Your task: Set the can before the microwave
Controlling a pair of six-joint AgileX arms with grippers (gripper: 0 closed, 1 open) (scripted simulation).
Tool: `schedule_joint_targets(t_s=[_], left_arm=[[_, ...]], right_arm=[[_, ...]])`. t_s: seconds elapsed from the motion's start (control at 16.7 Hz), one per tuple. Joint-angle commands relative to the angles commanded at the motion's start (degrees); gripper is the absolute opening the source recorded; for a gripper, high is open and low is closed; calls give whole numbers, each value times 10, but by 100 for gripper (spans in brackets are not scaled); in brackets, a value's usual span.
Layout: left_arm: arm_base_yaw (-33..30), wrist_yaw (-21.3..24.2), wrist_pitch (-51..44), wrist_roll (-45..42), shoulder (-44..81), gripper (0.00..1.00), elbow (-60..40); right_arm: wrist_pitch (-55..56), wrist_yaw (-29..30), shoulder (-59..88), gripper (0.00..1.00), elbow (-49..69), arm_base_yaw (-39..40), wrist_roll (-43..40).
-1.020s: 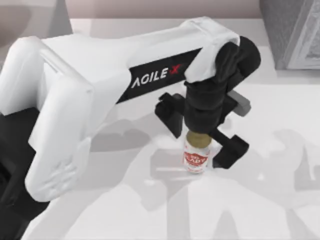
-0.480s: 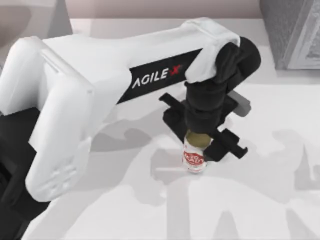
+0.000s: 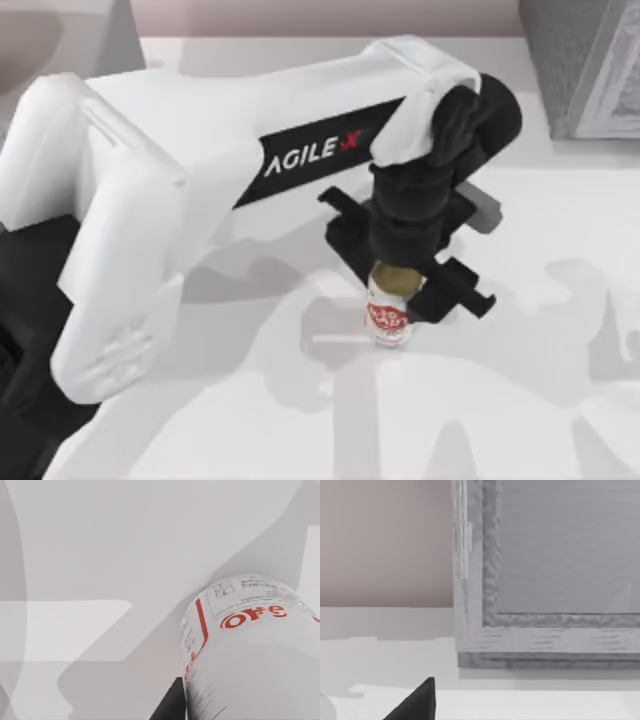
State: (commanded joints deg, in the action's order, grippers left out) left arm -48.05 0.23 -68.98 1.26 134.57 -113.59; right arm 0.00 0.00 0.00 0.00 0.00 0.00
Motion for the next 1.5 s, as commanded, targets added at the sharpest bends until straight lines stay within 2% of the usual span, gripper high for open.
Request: schedule_joint_targets(t_s=[0.3, 0.72, 1.02, 1.26, 1.5], left_arm=[[1, 0, -2, -1, 0, 0, -2], [0, 0, -82, 0, -6, 0, -76], [1, 0, -85, -1, -4, 0, -79], [37, -9, -86, -32, -41, 0, -23], [125, -21, -88, -97, -134, 0, 114]], right_arm=[[0, 0, 0, 100, 0, 0, 0], [0, 0, 0, 100, 0, 0, 0], [0, 0, 0, 100, 0, 0, 0], [0, 0, 0, 100, 0, 0, 0], [0, 0, 0, 100, 0, 0, 0]])
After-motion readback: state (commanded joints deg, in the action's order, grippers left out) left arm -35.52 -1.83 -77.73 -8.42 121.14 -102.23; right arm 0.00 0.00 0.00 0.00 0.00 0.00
